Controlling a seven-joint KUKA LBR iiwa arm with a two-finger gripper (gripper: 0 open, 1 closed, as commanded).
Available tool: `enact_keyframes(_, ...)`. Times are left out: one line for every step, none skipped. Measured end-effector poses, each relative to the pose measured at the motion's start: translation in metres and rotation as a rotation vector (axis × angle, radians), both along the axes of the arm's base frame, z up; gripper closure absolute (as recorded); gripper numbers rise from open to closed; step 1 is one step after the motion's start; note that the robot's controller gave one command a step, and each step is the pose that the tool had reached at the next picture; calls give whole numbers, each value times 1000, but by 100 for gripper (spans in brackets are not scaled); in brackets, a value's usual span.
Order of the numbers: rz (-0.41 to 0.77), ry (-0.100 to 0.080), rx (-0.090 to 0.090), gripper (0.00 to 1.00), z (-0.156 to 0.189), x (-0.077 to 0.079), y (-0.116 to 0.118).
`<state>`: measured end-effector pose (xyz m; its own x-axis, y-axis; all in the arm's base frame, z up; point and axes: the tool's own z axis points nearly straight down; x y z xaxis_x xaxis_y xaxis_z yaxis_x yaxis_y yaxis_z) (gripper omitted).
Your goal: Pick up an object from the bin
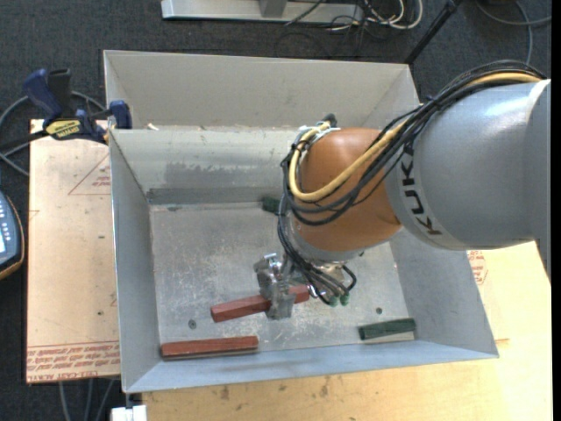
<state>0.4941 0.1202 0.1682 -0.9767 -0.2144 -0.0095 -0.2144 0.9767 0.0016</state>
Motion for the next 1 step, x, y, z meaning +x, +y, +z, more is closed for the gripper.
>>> enact_keyframes(-61, -6, -3, 100, 89, 52, -53)
